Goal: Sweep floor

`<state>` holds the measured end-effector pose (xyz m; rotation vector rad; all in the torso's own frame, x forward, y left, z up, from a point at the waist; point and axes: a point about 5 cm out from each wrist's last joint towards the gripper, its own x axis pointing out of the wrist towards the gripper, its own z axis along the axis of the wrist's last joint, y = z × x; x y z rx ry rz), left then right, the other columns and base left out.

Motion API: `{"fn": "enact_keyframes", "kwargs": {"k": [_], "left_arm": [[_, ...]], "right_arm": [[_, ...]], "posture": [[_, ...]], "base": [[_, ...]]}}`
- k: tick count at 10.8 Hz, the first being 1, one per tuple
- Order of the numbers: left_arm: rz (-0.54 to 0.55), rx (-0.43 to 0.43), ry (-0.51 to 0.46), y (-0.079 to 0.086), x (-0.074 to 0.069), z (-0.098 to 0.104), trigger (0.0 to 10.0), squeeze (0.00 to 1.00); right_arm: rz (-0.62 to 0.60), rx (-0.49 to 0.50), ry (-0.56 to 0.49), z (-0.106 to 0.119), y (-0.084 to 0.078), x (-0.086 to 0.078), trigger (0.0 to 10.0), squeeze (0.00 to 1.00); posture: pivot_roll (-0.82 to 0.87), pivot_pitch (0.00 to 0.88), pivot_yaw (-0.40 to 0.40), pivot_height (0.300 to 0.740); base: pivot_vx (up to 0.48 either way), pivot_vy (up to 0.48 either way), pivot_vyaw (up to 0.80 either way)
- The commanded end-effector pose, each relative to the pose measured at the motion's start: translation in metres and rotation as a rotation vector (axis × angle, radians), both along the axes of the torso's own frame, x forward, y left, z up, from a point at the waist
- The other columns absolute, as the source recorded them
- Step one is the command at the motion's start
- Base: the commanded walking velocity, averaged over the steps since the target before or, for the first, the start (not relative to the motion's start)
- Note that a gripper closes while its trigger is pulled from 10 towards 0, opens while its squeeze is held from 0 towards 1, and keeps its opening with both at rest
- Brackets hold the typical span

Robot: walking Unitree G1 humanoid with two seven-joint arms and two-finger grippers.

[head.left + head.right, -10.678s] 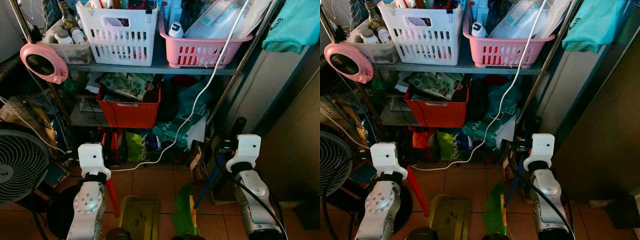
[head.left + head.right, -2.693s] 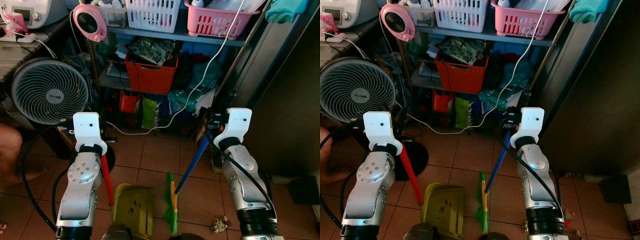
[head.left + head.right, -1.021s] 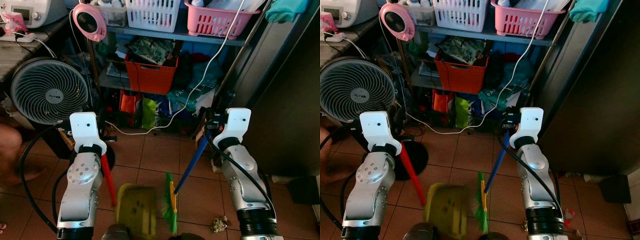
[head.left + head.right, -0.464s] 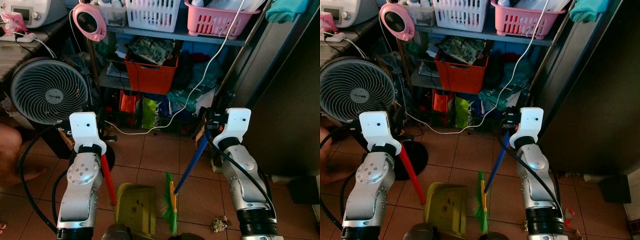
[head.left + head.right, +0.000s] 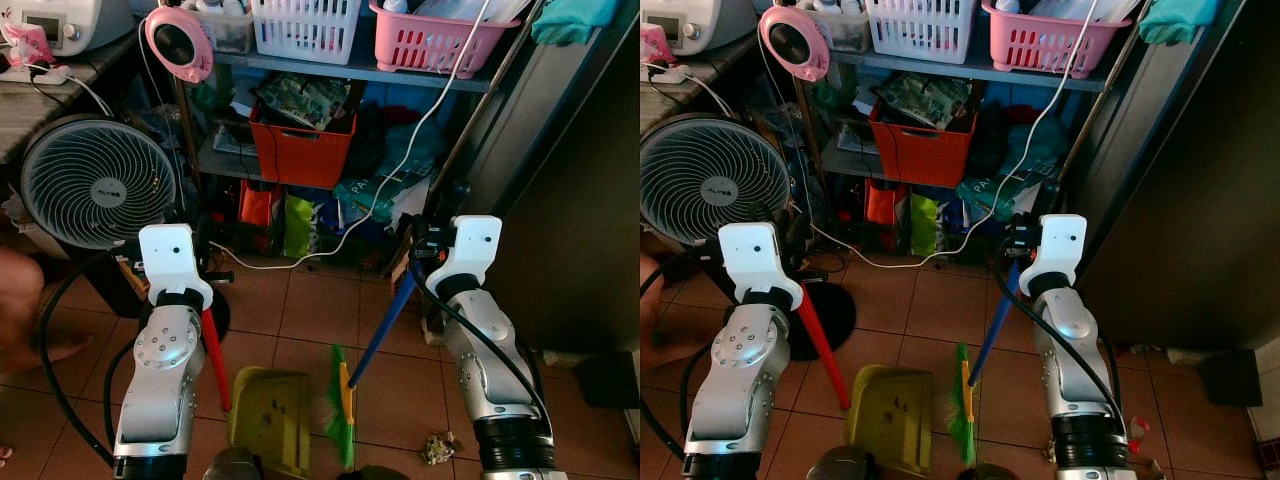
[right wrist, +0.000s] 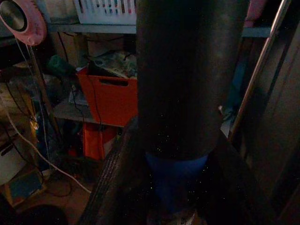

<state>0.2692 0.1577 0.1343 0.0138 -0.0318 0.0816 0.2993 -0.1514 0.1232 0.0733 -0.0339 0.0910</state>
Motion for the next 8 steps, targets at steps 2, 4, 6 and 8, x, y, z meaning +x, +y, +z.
{"fn": "enact_keyframes", "kwargs": {"k": [2, 4, 6, 8], "left_arm": [[-0.014, 0.01, -0.044, -0.002, 0.001, 0.008, 10.0, 0.0], [-0.006, 0.002, -0.042, -0.005, -0.002, 0.007, 10.0, 0.0], [-0.001, 0.015, -0.033, -0.003, -0.002, 0.005, 10.0, 0.0], [-0.006, 0.038, -0.048, 0.0, 0.002, 0.013, 10.0, 0.0]], "right_arm": [[0.006, 0.008, -0.014, 0.003, -0.001, 0.002, 10.0, 0.0], [0.007, 0.0, 0.0, 0.001, -0.004, 0.0, 10.0, 0.0], [0.005, -0.002, -0.012, 0.009, -0.004, 0.004, 10.0, 0.0], [-0.031, -0.007, -0.052, 0.019, -0.008, 0.008, 10.0, 0.0]], "posture": [[0.06, 0.037, -0.064, 0.74], [0.04, 0.04, -0.079, 0.74], [0.04, 0.044, -0.067, 0.74], [0.05, 0.037, -0.052, 0.74]], "base": [[0.0, 0.0, 0.0], [0.0, 0.0, 0.0], [0.0, 0.0, 0.0], [0.0, 0.0, 0.0]]}}
